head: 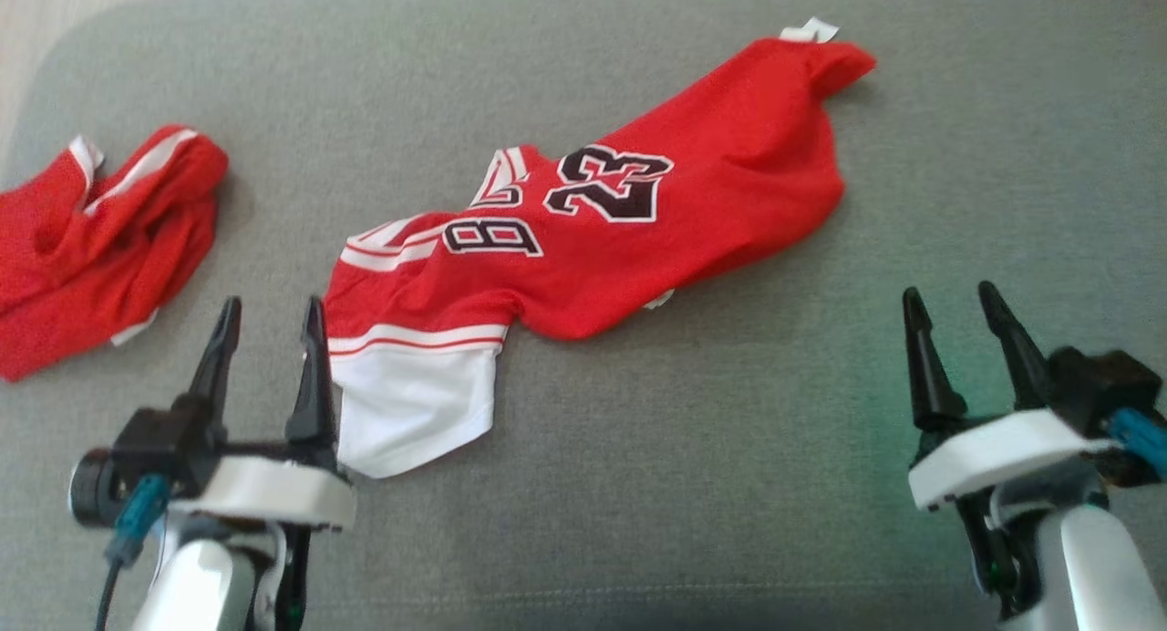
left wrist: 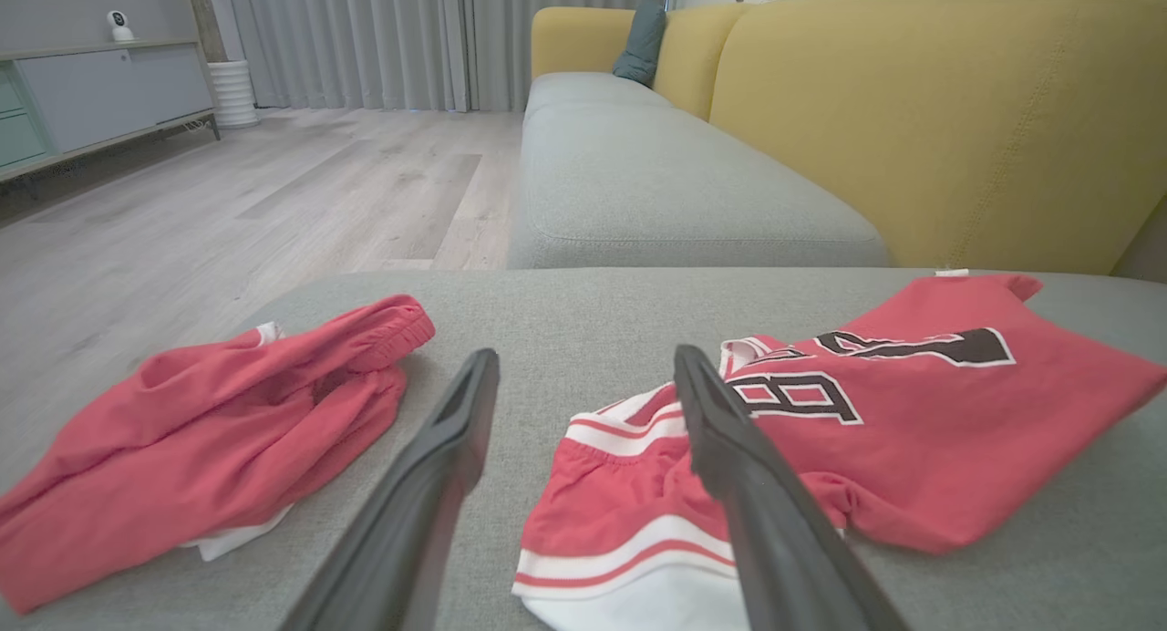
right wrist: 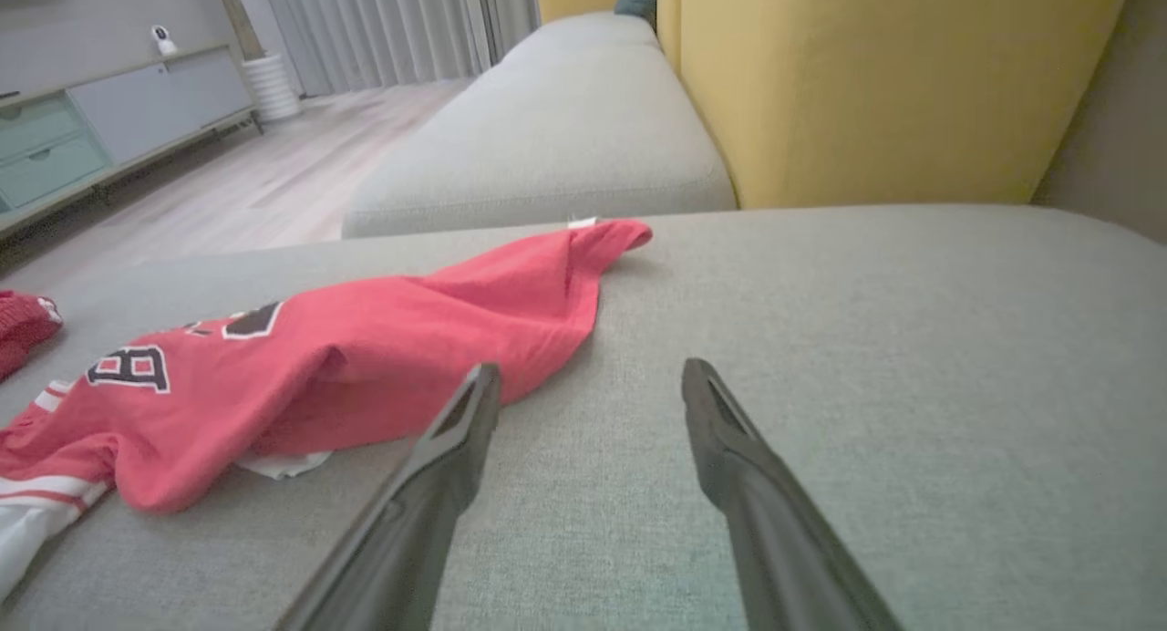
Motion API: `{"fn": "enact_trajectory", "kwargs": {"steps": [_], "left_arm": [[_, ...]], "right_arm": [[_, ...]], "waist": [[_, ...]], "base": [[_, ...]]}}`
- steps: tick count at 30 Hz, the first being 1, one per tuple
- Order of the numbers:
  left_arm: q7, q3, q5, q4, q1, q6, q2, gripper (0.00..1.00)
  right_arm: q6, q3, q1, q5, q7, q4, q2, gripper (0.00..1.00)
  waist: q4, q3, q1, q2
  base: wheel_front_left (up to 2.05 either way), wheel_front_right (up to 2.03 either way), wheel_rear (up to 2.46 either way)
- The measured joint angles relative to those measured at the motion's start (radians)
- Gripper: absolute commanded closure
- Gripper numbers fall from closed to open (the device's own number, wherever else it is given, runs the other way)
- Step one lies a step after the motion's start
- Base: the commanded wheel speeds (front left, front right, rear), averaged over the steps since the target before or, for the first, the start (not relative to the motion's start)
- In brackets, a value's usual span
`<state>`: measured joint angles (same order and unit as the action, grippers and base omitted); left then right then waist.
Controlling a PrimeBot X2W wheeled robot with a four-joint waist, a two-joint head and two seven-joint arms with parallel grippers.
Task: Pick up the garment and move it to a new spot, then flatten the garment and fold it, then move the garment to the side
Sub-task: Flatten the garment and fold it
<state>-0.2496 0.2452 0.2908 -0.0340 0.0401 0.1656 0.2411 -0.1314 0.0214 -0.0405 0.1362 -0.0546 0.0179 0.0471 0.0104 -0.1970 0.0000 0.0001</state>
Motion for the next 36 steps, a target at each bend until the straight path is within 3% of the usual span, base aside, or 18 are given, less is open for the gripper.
{"fn": "enact_trajectory", "kwargs": {"steps": [13, 21, 23, 24, 30, 36], "left_arm": [[0.000, 0.009, -0.028, -0.010, 0.133, -0.070, -0.065, 0.00], [0.000, 0.001, -0.056, -0.031, 0.159, -0.104, -0.091, 0.00], [0.000, -0.002, -0.062, -0.032, 0.160, -0.106, -0.094, 0.00], [0.000, -0.004, -0.062, -0.033, 0.161, -0.111, -0.096, 0.00], [0.000, -0.028, -0.080, -0.038, 0.169, -0.123, -0.116, 0.00], [0.000, -0.046, -0.089, -0.040, 0.167, -0.132, -0.122, 0.00]], "right_arm": [[0.000, -0.003, -0.317, 0.041, -0.090, 0.297, 0.033, 0.00], [0.000, -0.014, -0.432, 0.070, -0.127, 0.469, 0.036, 0.00], [0.000, -0.018, -0.455, 0.081, -0.138, 0.493, 0.040, 0.84], [0.000, -0.020, -0.465, 0.088, -0.139, 0.502, 0.043, 1.00], [0.000, -0.048, -0.452, 0.124, -0.099, 0.499, 0.049, 1.00], [0.000, -0.052, -0.322, 0.137, -0.051, 0.318, 0.055, 1.00]], "waist": [[0.075, -0.134, 0.0002, 0.0000], [0.108, -0.171, 0.0001, 0.0000], [0.110, -0.174, 0.0001, 0.0000], [0.111, -0.175, 0.0001, 0.0000], [0.106, -0.167, 0.0002, -0.0001], [0.086, -0.146, 0.0000, 0.0000]], "base": [[0.00, 0.00, 0.00], [0.00, 0.00, 0.00], [0.00, 0.00, 0.00], [0.00, 0.00, 0.00], [0.00, 0.00, 0.00], [0.00, 0.00, 0.00]]}}
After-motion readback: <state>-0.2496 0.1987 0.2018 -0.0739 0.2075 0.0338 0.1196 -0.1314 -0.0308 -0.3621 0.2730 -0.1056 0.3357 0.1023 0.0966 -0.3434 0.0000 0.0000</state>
